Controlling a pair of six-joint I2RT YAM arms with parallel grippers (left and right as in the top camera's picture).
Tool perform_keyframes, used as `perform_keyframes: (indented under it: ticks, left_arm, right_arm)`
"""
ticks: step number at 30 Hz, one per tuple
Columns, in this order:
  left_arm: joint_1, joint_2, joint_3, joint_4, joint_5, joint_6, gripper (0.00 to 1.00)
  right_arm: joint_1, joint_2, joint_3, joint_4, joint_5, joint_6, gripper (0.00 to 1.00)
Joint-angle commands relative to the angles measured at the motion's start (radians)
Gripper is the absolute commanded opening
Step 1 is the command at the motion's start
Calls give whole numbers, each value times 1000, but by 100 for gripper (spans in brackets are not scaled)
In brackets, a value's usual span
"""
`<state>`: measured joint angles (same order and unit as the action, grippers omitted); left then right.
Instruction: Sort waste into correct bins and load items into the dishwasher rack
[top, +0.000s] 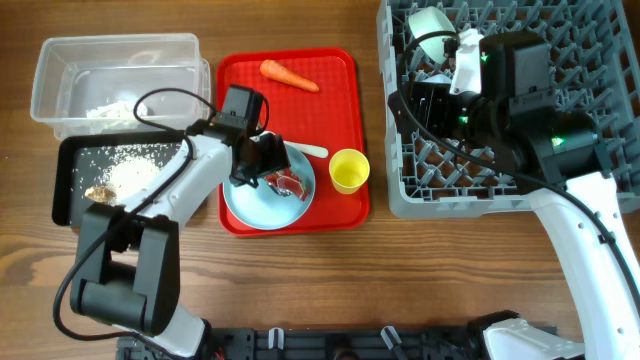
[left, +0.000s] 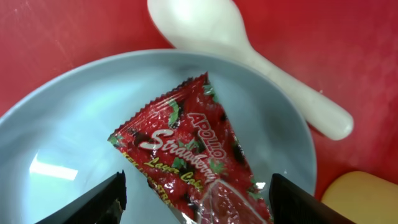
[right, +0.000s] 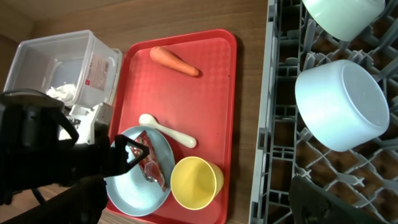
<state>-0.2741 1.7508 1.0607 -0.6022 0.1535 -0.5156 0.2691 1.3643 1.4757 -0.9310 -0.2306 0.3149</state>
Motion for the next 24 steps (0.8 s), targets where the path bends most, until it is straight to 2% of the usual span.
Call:
perform_keyframes:
  ticks: [1,9,15,16,18,21,24]
  left_arm:
    - [-6,13,-26,41,-21,-17,74]
    - [-6,41,-29,68,-48,-11,71]
    - [-6,92,-29,109,-47,40,69]
    - [-6,96,-29,111,-47,40,67]
    - [-6,97,-29,110,-47,40,56]
    - [-6,97,-29,110,-47,40,34]
    - [-6,97,-29,113,-47,40,25]
  right_arm:
    - [2,5,4,-1,13,-24,95]
    - [2,5,4,-11,13,-24,95]
    - [2,5,4,-13,13,-24,95]
    - [2,5,4,-14,13,-24,96]
    - [2,5,4,-14,13,-24,95]
    - [2,5,4,-14,12,-24,95]
    - [2,5,4,-14,12,-24,95]
